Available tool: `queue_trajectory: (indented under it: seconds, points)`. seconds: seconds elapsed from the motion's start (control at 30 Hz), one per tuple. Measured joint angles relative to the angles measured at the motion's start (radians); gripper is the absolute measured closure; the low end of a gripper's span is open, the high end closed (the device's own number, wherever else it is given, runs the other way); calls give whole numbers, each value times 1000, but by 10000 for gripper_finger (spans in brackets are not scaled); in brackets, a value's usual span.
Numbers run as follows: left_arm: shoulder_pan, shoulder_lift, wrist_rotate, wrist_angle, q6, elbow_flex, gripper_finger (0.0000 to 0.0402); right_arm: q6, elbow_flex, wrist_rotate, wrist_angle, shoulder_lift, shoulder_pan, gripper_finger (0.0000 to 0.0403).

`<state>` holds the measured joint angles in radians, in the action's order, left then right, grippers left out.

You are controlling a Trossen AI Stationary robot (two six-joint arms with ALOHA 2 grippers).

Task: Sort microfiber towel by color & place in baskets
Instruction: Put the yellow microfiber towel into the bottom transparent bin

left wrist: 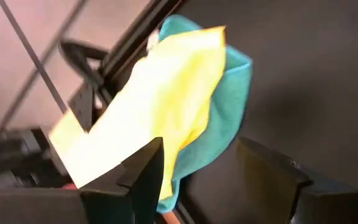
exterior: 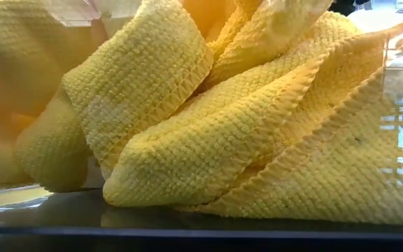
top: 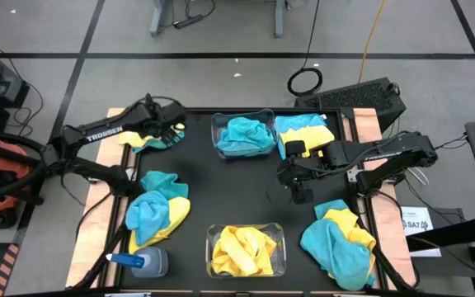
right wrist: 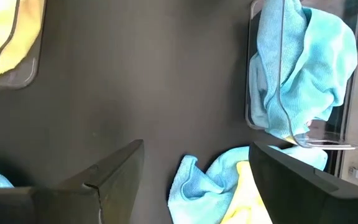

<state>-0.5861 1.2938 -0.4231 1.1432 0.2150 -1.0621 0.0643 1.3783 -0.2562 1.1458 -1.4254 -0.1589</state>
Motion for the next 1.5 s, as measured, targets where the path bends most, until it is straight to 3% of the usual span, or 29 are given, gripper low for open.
queue_trajectory:
  seconds: [0.13,0.37,0.77,1.03,1.33,1.5]
  points:
    - [-100,0,80,-42,-46,34,196,0,-22,0,-13,0,0,122]
    - [-214,42,82,-42,-64,56,196,8,-62,0,-30,0,0,122]
    - [-289,221,81,-51,-65,56,196,5,-68,0,-40,0,0,122]
    - [-342,254,70,-107,-65,56,202,4,-68,0,-40,0,0,122]
    - [-381,259,131,-115,-91,56,252,7,-68,0,-43,0,0,122]
    - [-381,283,169,-79,-106,56,314,5,-68,0,-43,0,0,122]
